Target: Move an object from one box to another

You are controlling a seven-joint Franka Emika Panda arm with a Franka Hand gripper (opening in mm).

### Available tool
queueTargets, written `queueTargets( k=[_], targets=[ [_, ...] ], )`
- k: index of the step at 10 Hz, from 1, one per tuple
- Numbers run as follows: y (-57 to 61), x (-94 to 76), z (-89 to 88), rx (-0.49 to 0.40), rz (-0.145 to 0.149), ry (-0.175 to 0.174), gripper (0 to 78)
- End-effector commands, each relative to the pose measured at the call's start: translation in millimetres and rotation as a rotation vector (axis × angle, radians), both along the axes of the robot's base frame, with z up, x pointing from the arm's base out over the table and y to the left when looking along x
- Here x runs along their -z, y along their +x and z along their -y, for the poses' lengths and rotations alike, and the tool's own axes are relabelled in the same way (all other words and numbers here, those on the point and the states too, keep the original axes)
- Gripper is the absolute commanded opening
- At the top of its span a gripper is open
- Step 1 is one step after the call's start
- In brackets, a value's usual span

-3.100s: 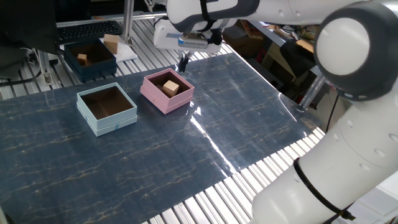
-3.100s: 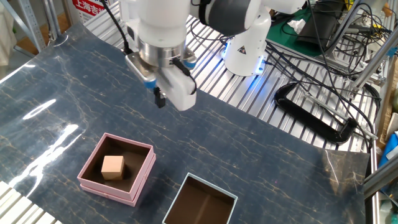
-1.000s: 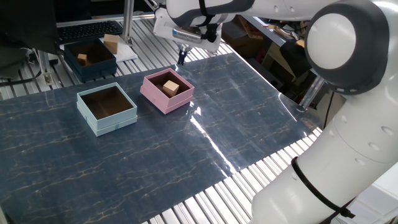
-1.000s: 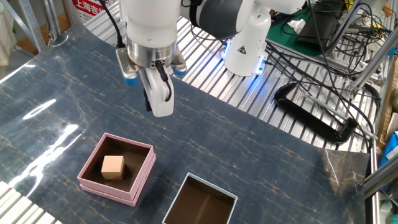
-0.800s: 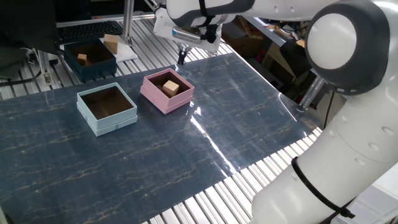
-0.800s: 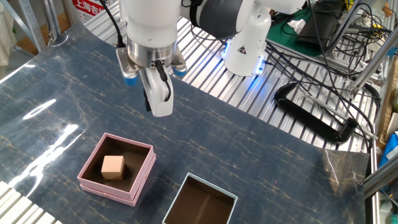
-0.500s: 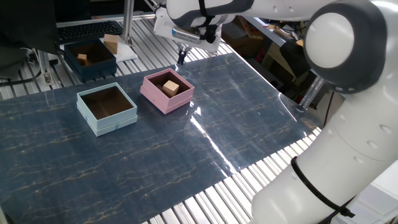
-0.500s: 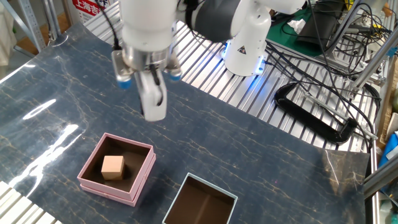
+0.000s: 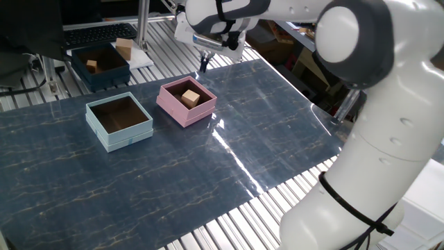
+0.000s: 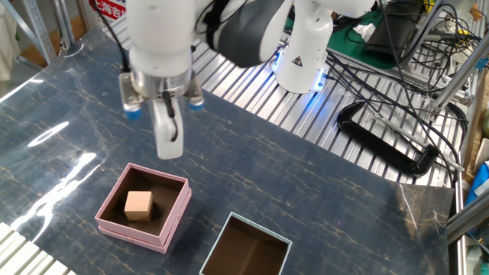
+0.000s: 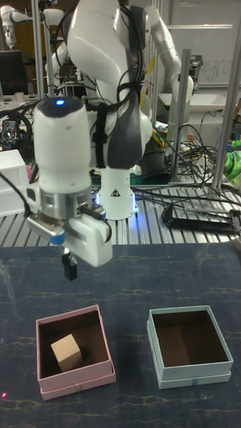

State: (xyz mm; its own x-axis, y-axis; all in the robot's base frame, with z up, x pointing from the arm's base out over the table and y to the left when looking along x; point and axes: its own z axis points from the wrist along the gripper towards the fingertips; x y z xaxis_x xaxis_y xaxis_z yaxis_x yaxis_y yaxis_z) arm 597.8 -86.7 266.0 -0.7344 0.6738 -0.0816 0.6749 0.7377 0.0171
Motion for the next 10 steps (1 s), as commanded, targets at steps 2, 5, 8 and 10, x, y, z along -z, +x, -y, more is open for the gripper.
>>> queueTargets(
  k=[2,5,8,10],
  targets=[
    [13.3,18.3,12.6,0.012,0.003,0.001,0.0],
    [21.1,41.3,16.2,0.023,0.005,0.001,0.0],
    [28.6,57.1,16.3,0.04,0.006,0.001,0.0],
    [35.6,66.8,15.2,0.047,0.007,0.0,0.0]
  ],
)
